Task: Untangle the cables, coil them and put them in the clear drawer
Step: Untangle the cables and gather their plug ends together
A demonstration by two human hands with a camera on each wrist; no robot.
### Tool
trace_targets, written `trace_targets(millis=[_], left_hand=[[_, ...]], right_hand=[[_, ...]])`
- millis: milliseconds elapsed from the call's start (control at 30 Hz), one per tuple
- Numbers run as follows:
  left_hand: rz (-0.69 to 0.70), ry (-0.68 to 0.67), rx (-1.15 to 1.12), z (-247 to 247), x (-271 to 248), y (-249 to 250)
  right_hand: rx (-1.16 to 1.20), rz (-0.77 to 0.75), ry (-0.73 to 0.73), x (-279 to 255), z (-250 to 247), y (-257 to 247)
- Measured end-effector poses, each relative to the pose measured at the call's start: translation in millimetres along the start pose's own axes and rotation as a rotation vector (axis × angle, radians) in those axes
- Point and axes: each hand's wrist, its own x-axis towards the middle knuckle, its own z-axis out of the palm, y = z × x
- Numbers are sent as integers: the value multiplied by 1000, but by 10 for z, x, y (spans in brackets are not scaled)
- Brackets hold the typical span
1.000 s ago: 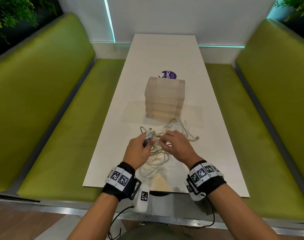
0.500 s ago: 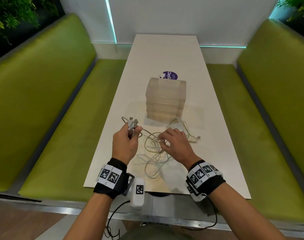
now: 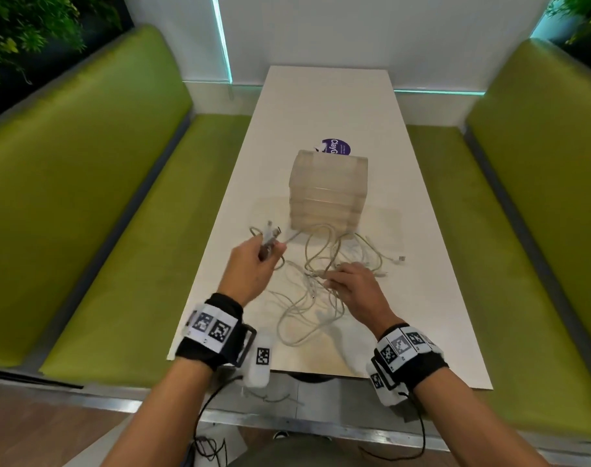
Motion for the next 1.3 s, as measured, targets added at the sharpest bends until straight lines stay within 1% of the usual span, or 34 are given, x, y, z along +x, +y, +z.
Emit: trace_targets(millis=[67,200,267,367,400,467,500,600,733,833,900,967,1000,1033,1100,1167,1233,1300], left_hand=[[-29,-97,-9,201,-88,-61],[-78,-224,-93,477,-188,-174],[-87,-263,-86,522,-209,-181],[-47,-301,-83,524,-241,-121],[-39,-298,-105,531,-254,-98],[-31,-254,-150,547,-284,-62],[-24,-214,-165,551,-298,-54],[-27,-82,-226,473,-267,-40],[-19,94,-280,160,-123,-11],[-27,204,-348,-9,-69,-69],[-59,277,-413,-82,-79,-107],[-68,326,-412,-121,-110,-118],[-70,322,-404,-105,-119,-144],[-81,289,-377,-71,-134,-156],[-114,157,-272,56,-171,-197],[-133,20,-217,223,-218,-225],[-128,-64,-199,374,-278,-215],[-130,-131,-236,484,-320,-193]], right_hand=[[3,-23,-26,23,19,-19],[41,1,-110,35,49,-77],[78,8,-110,29,30,-105],[115,50,-114,40,-13,-151],[125,30,-117,34,-19,-180],[128,-16,-113,39,-4,-240],[110,-7,-131,50,9,-248],[-31,4,-180,61,37,-115],[-36,100,-166,21,17,112],[-74,116,-152,58,35,161],[-89,142,-165,93,31,172],[-87,129,-169,101,32,171],[-81,119,-169,103,36,157],[-77,111,-166,99,32,131],[-68,98,-163,102,42,86],[-88,77,-184,106,53,13],[-121,39,-201,101,64,-78],[-135,20,-209,97,69,-166]])
